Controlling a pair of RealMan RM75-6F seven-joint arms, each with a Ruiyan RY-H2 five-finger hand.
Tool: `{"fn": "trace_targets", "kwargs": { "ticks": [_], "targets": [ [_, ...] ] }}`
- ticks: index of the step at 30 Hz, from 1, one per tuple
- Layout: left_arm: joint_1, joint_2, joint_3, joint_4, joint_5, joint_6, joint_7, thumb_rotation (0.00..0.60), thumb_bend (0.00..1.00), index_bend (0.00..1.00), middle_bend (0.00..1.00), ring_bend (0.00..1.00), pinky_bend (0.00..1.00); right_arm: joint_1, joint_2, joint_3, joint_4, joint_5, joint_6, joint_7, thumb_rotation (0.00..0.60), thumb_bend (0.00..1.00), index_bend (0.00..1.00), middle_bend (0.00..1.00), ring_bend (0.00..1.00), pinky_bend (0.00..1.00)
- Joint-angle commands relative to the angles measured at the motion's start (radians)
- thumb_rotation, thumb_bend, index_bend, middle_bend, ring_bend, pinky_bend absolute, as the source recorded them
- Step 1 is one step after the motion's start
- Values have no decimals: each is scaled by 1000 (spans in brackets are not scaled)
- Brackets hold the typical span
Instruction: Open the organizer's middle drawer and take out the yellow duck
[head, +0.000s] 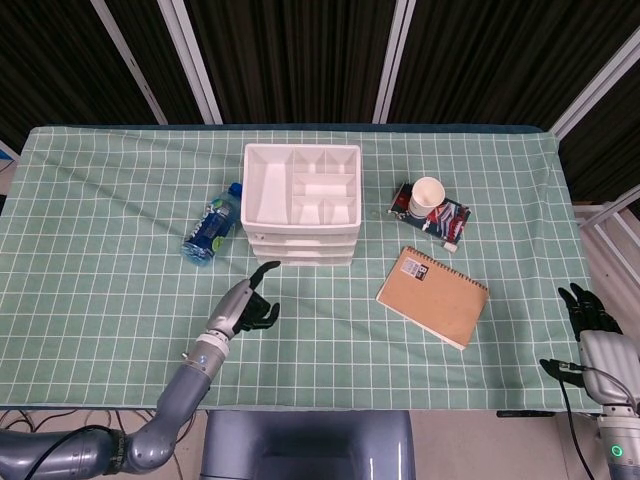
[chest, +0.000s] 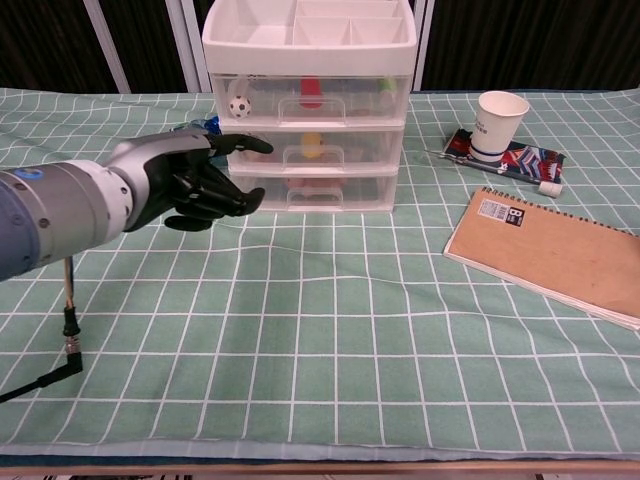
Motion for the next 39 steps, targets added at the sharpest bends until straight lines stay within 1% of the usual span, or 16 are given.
{"fn": "trace_targets", "kwargs": {
  "ticks": [1,8,14,22,30,39],
  "targets": [
    [-32,-42,-15,39,-30,-3,-15,600,508,96,1000,993,1000,0,1,0,-2,1,-2,3,600,45,0,0,0,226],
    [-86,-127,-50,137,-76,-10,-53,600,508,97,1000,996,1000,1,4,2,-6,9,-7,14,600,45,0,0,0,226],
    [-123,-175,-63,208,-90,-34,-73,600,509,97,1000,996,1000,2,4,3,-9,14,-12,19,600,45,0,0,0,227],
    [-139,-234,-83,274,-65,-37,-135,600,508,97,1000,998,1000,3,6,4,-13,21,-17,24,600,44,0,0,0,227],
    [-143,-267,-97,315,-43,-39,-181,600,508,97,1000,998,1000,3,7,5,-15,23,-17,27,600,45,0,0,0,226],
    [-151,-292,-109,368,-55,-45,-197,600,508,97,1000,998,1000,3,7,5,-19,27,-19,28,600,45,0,0,0,226]
  ]
}}
